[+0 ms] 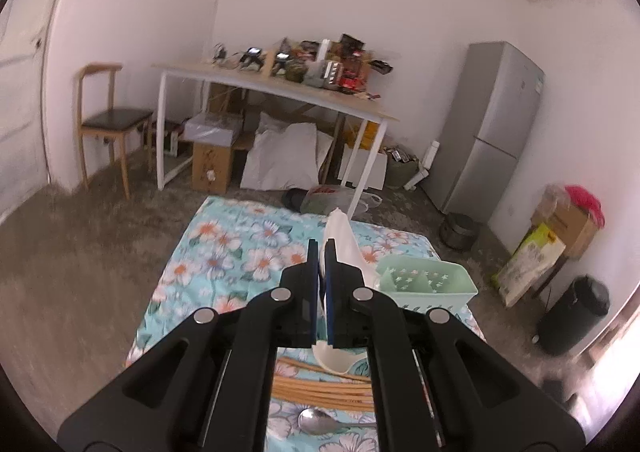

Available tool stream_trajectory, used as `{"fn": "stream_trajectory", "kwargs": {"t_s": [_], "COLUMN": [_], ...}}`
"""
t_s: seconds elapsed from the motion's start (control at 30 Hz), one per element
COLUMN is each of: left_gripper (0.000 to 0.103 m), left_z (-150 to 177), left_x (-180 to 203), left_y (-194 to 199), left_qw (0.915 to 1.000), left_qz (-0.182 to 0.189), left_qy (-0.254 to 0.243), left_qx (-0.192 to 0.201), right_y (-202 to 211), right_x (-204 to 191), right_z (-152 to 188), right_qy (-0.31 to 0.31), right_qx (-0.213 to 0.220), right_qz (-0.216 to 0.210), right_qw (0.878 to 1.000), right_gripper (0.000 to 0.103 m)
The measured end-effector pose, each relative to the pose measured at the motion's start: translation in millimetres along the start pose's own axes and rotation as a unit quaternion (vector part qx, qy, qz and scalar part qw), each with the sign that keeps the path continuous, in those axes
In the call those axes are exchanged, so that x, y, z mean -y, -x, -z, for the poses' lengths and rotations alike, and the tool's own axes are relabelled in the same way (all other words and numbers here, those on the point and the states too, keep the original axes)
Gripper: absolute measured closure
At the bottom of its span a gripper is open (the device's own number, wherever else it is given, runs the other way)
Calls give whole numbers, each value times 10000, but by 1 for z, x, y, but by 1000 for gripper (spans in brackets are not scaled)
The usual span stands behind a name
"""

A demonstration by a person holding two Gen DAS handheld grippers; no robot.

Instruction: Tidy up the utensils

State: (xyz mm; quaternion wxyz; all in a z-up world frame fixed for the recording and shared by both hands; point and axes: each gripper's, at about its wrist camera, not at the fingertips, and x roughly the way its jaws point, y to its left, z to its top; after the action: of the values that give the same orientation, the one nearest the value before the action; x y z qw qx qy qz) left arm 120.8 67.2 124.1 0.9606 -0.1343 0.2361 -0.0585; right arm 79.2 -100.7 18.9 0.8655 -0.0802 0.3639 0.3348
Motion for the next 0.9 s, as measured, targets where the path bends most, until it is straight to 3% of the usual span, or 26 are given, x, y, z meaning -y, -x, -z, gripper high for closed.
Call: {"fn": "stream_trajectory", "kwargs": {"t_s": [0.1,0.2,0.27,0.5,0.6,0.73,0.9], "left_gripper": [101,101,101,101,101,101,101], "left_z": [3,4,4,5,5,5,1], "left_x": [-20,-33,-38,-42,-41,-39,-34], "left_y": [1,5,5,5,6,8,13], "left_qw": [9994,9985,9981,9958,9953,9956,9963], "left_qz": [118,218,288,620,687,677,623], "left_qy": [333,489,542,634,626,588,471], "left_qx": [-10,68,102,227,256,284,360], "right_y": [-42,-74,-86,-106,-114,-103,-58], "right_x": [-29,-46,-51,-56,-59,-52,-18], "right_z": [4,6,6,-3,-7,-13,-28], "right_qy": [666,1215,1387,1563,1658,1313,236], "right_qx": [-299,-504,-623,-757,-778,-717,-309], "right_qz": [519,1151,1317,1774,1888,1654,983], "right_qw": [9960,9846,9796,9687,9648,9748,9944], "right_gripper": [60,62,71,83,93,97,98]}}
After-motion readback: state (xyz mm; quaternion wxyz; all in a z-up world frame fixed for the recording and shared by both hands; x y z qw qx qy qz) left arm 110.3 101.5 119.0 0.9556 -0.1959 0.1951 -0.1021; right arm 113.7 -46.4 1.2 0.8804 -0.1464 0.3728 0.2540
